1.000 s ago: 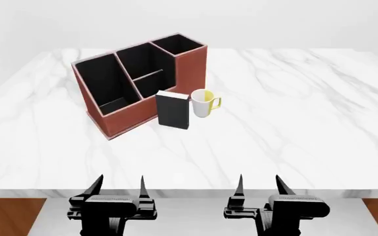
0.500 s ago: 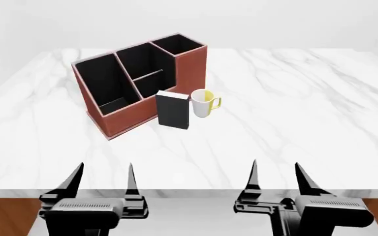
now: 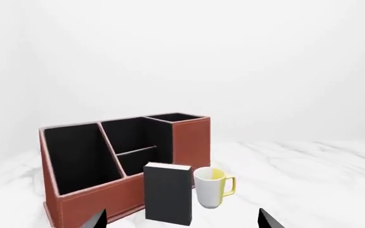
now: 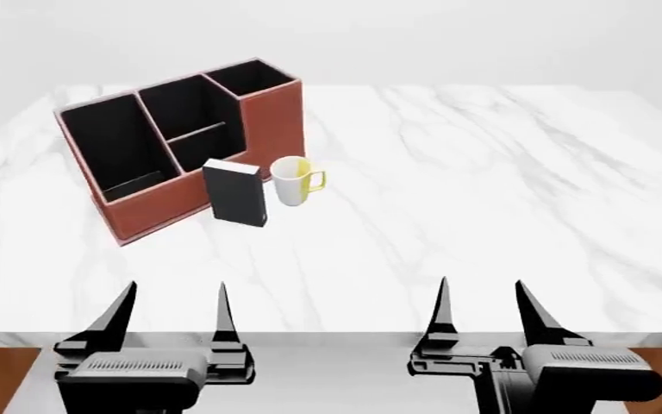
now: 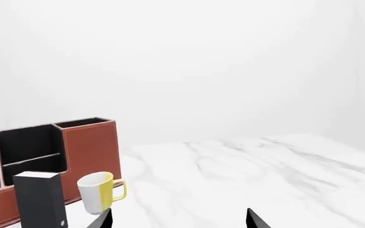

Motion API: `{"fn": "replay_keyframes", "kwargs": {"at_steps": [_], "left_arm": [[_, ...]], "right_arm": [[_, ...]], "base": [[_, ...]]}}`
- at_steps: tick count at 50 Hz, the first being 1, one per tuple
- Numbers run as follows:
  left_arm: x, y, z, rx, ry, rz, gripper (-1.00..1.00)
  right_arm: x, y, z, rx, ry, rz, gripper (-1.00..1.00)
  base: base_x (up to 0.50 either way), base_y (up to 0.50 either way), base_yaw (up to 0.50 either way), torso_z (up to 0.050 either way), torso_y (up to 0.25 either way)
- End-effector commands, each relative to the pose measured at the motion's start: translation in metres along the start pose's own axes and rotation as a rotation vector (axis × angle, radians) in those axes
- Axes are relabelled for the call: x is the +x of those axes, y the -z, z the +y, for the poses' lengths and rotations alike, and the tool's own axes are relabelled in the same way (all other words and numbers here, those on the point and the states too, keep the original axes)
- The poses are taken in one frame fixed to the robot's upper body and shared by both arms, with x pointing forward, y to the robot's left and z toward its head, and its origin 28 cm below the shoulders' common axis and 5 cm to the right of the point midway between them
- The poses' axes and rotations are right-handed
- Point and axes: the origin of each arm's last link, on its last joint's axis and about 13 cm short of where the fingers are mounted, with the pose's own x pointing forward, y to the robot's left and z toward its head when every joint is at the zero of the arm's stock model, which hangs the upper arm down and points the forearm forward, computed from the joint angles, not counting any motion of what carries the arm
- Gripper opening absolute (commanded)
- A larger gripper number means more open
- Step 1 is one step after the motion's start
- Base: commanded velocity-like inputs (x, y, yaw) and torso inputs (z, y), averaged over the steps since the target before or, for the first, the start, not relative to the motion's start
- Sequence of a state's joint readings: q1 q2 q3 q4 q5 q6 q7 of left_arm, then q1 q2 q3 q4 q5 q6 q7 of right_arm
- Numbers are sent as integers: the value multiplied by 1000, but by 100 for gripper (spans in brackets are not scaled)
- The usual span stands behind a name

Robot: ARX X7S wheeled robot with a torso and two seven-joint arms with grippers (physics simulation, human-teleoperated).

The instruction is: Pick up the book and place it in the right compartment of the caddy.

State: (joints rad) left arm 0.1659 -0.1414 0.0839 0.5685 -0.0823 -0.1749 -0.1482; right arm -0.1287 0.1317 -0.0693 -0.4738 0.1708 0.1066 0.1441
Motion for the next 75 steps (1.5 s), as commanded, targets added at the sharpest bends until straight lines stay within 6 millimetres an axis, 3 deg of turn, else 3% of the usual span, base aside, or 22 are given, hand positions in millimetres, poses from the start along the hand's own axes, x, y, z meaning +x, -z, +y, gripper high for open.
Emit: {"fn": "replay_keyframes", "kwargs": {"at_steps": [1,14,70,75], "left_arm": [[-1,-2,0,-1,-2,-5,100],[-2,-2,0,-11,-8,-2,100],[-3,-5,-1,-17,-6,-5,100],[-3,-4,-1,-16,-7,-4,100]], "right_arm": [[-1,-1,0,7,-4,-4,100],[-1,-2,1,26,-1,7,100],[0,0,0,12,12,7,100],[-1,-1,0,12,19,-5,100]], "base": [[0,-500,0,0,0],[28,-153,0,0,0],[500,0,0,0,0],[0,0,0,0,2]]}}
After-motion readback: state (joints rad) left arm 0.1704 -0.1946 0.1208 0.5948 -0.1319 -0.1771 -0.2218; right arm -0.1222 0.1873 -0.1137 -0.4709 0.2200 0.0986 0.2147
